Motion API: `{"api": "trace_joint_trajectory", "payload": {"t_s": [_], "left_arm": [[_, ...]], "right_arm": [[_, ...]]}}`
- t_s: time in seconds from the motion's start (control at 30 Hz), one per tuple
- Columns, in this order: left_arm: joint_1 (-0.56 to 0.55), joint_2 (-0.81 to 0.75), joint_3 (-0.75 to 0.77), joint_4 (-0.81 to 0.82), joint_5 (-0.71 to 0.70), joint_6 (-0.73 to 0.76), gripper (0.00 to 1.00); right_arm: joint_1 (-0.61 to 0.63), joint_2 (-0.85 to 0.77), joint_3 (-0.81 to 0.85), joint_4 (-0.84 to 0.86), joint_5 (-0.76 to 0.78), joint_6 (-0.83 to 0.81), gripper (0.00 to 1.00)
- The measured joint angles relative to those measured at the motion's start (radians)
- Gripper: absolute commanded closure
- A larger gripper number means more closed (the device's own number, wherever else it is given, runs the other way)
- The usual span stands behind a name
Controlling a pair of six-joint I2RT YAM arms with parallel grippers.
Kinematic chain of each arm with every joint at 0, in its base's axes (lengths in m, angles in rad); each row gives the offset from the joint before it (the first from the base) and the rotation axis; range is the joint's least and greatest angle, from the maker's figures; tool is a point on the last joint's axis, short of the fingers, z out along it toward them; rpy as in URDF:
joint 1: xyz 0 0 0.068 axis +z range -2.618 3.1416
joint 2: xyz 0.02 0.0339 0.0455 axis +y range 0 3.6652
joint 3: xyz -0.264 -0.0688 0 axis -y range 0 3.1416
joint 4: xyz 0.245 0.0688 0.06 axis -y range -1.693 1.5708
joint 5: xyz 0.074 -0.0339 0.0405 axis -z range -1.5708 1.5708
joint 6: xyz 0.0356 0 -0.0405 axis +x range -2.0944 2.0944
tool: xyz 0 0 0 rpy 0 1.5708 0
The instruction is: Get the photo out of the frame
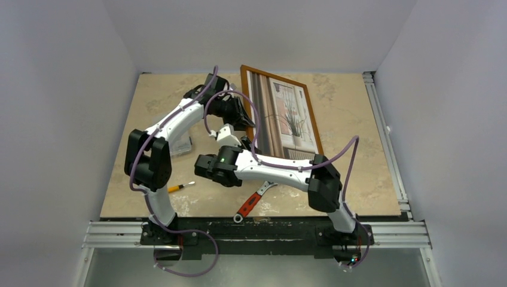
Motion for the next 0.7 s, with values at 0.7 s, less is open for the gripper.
{"api": "trace_joint_trajectory", "payload": {"t_s": [0.7], "left_arm": [[0.002,-0.018,-0.005,0.005,0.005,-0.023,1.0]], "right_arm": [[0.008,0.087,0.07,-0.141,0.119,0.049,0.7]]}}
